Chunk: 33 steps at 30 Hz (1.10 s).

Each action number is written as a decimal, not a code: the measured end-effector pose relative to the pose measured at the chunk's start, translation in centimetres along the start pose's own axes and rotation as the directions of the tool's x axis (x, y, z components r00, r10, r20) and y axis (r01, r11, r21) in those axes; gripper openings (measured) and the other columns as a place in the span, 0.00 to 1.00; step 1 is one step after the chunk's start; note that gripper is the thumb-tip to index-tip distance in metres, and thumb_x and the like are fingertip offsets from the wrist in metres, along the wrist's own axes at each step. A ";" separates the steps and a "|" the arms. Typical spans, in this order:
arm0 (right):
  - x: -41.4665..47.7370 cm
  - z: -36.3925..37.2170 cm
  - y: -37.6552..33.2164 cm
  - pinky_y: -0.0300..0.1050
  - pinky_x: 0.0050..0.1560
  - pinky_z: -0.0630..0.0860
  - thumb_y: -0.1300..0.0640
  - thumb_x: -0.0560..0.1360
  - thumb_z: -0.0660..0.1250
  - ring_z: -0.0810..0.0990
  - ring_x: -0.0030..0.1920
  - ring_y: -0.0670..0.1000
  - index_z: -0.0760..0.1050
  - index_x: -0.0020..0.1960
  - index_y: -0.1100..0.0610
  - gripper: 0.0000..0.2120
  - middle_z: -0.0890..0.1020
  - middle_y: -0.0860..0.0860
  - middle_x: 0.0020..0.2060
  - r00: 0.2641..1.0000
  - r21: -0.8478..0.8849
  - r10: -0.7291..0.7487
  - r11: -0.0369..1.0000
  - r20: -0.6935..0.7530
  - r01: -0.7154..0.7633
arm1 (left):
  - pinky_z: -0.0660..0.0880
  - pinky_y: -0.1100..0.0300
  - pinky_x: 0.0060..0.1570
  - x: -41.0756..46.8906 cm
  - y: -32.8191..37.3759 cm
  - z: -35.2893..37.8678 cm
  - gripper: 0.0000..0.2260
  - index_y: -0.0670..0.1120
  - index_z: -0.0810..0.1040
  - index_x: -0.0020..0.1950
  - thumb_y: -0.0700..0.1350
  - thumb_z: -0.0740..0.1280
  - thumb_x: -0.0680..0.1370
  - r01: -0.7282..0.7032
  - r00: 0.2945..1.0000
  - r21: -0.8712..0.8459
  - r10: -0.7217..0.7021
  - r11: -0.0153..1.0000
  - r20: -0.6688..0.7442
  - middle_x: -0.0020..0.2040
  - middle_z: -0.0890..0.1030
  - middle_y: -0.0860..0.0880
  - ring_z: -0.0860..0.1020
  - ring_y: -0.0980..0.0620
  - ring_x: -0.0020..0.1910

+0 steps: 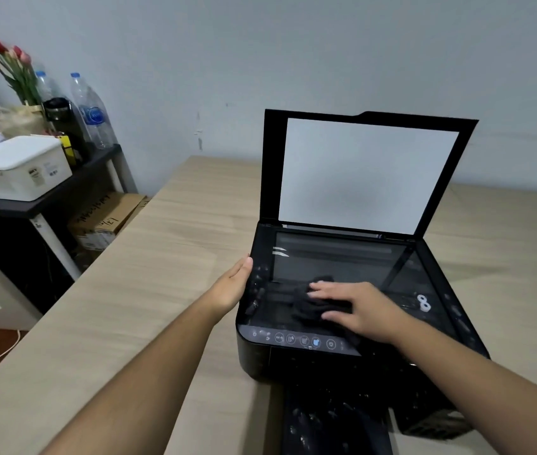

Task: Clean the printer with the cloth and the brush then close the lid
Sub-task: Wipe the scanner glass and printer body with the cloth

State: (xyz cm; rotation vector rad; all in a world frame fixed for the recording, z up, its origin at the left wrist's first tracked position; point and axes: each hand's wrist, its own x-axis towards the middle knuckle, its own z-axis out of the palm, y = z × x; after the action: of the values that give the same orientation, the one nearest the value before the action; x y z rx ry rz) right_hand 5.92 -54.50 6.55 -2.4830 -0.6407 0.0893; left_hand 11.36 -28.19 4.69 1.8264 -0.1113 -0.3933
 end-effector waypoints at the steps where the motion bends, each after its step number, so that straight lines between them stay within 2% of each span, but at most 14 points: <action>1: -0.3 -0.7 1.4 0.31 0.68 0.60 0.56 0.71 0.72 0.71 0.67 0.43 0.75 0.63 0.50 0.20 0.75 0.46 0.64 0.996 -0.012 0.050 0.999 -0.072 -0.051 | 0.52 0.55 0.76 -0.1 0.0 0.1 0.30 0.54 0.60 0.76 0.66 0.52 0.77 0.002 1.000 -0.009 -0.002 1.000 -0.001 0.75 0.62 0.59 0.58 0.62 0.74; 4: 1.9 -1.3 3.3 0.40 0.69 0.62 0.54 0.75 0.67 0.67 0.70 0.47 0.70 0.67 0.48 0.21 0.71 0.47 0.68 0.935 -0.110 0.248 0.953 -0.253 -0.283 | 0.53 0.54 0.76 -0.1 -0.4 0.3 0.35 0.56 0.60 0.75 0.70 0.52 0.72 0.021 1.000 -0.012 -0.021 1.000 -0.012 0.75 0.63 0.60 0.59 0.62 0.73; 6: 4.9 -0.2 1.8 0.43 0.70 0.60 0.52 0.78 0.60 0.61 0.73 0.46 0.65 0.71 0.48 0.21 0.65 0.46 0.72 0.924 -0.194 0.307 0.915 -0.229 -0.353 | 0.53 0.56 0.75 -0.4 0.0 0.4 0.32 0.54 0.61 0.75 0.68 0.51 0.74 0.028 1.000 -0.006 -0.028 1.000 -0.013 0.74 0.63 0.60 0.60 0.61 0.73; 9: 6.4 1.9 -1.5 0.42 0.72 0.57 0.53 0.78 0.61 0.59 0.73 0.43 0.64 0.71 0.46 0.22 0.63 0.44 0.73 0.989 -0.173 0.138 0.974 -0.055 -0.145 | 0.59 0.66 0.65 -0.9 1.3 0.7 0.22 0.49 0.67 0.73 0.55 0.47 0.83 0.014 1.000 -0.024 -0.014 1.000 -0.003 0.68 0.69 0.58 0.66 0.62 0.68; 11: 4.1 2.1 -2.7 0.38 0.72 0.57 0.56 0.74 0.66 0.63 0.70 0.39 0.69 0.68 0.46 0.23 0.68 0.41 0.69 0.996 -0.065 -0.013 0.998 0.084 0.019 | 0.59 0.68 0.61 -1.1 2.1 0.7 0.22 0.49 0.68 0.72 0.53 0.45 0.84 0.023 1.000 -0.026 -0.023 0.999 0.009 0.65 0.71 0.58 0.66 0.63 0.64; 12: 2.5 1.6 -2.5 0.34 0.71 0.58 0.57 0.71 0.67 0.65 0.68 0.37 0.73 0.65 0.46 0.23 0.71 0.39 0.66 0.992 -0.007 -0.044 0.999 0.117 0.045 | 0.58 0.67 0.61 -1.2 2.3 0.6 0.22 0.49 0.68 0.72 0.53 0.44 0.84 0.027 1.000 -0.020 -0.027 0.999 0.013 0.65 0.71 0.58 0.66 0.64 0.64; 15: -1.2 -1.3 0.4 0.27 0.66 0.60 0.58 0.65 0.65 0.72 0.65 0.39 0.78 0.59 0.47 0.23 0.75 0.39 0.60 0.998 0.066 0.070 0.995 0.002 -0.070 | 0.56 0.65 0.63 -1.2 2.6 0.6 0.22 0.53 0.67 0.72 0.54 0.42 0.83 0.033 0.999 -0.013 -0.033 0.999 0.020 0.65 0.69 0.61 0.64 0.64 0.64; 17: -1.2 -2.9 3.1 0.26 0.66 0.58 0.62 0.69 0.67 0.72 0.67 0.45 0.75 0.62 0.48 0.23 0.75 0.42 0.62 0.967 0.024 0.214 0.977 -0.139 -0.213 | 0.57 0.64 0.63 -1.4 2.7 0.7 0.22 0.55 0.66 0.72 0.54 0.42 0.83 0.044 0.999 -0.034 -0.044 0.998 0.015 0.63 0.68 0.62 0.64 0.64 0.64; 20: 3.0 -2.5 3.6 0.39 0.71 0.60 0.60 0.75 0.64 0.65 0.71 0.48 0.69 0.69 0.50 0.22 0.69 0.47 0.70 0.926 -0.100 0.326 0.932 -0.193 -0.349 | 0.59 0.62 0.65 -1.6 2.5 1.1 0.23 0.54 0.66 0.73 0.56 0.42 0.83 0.068 0.998 -0.052 -0.068 0.996 0.015 0.68 0.70 0.58 0.65 0.60 0.69; 22: 6.0 -0.7 1.6 0.43 0.72 0.59 0.56 0.77 0.63 0.63 0.72 0.48 0.65 0.71 0.49 0.23 0.65 0.48 0.72 0.941 -0.149 0.298 0.935 -0.163 -0.322 | 0.59 0.62 0.65 -1.8 2.4 1.0 0.24 0.53 0.66 0.73 0.57 0.42 0.83 0.085 0.996 -0.044 -0.084 0.995 0.018 0.69 0.70 0.57 0.65 0.58 0.70; 24: 7.1 1.2 -1.0 0.42 0.71 0.58 0.53 0.75 0.64 0.62 0.73 0.47 0.64 0.72 0.48 0.25 0.64 0.47 0.73 0.977 -0.164 0.194 0.965 -0.087 -0.206 | 0.57 0.61 0.65 -2.0 2.5 0.8 0.23 0.55 0.65 0.72 0.57 0.41 0.82 0.080 0.997 -0.026 -0.079 0.996 0.023 0.68 0.68 0.58 0.64 0.59 0.69; 28: 3.0 1.4 -2.8 0.34 0.68 0.61 0.58 0.68 0.68 0.69 0.66 0.39 0.74 0.64 0.47 0.24 0.73 0.41 0.66 0.998 -0.045 -0.022 0.999 0.058 0.024 | 0.52 0.54 0.73 -1.9 2.2 -0.1 0.26 0.53 0.59 0.76 0.59 0.39 0.82 0.110 0.993 -0.030 -0.108 0.994 0.043 0.75 0.61 0.56 0.59 0.57 0.74; 30: 1.3 0.0 -1.0 0.30 0.66 0.63 0.60 0.65 0.67 0.72 0.63 0.38 0.77 0.61 0.49 0.24 0.76 0.41 0.62 0.999 0.006 0.009 1.000 0.039 -0.009 | 0.50 0.53 0.74 -1.8 1.7 -0.5 0.27 0.53 0.58 0.76 0.60 0.39 0.81 0.116 0.991 -0.035 -0.113 0.993 0.065 0.76 0.60 0.56 0.58 0.57 0.75; 33: 2.6 -2.1 2.1 0.36 0.65 0.65 0.63 0.69 0.68 0.74 0.65 0.48 0.75 0.63 0.51 0.23 0.76 0.47 0.64 0.974 -0.052 0.191 0.979 -0.122 -0.199 | 0.50 0.50 0.75 -1.9 1.3 -1.0 0.28 0.55 0.58 0.76 0.62 0.39 0.80 0.132 0.988 -0.037 -0.129 0.991 0.082 0.76 0.60 0.58 0.59 0.57 0.75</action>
State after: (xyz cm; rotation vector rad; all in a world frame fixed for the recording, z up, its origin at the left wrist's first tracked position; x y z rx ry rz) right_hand 9.49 -55.92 7.36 -2.5851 -0.3547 -0.0025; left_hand 10.09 -27.14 6.57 1.7820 -0.0378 -0.5565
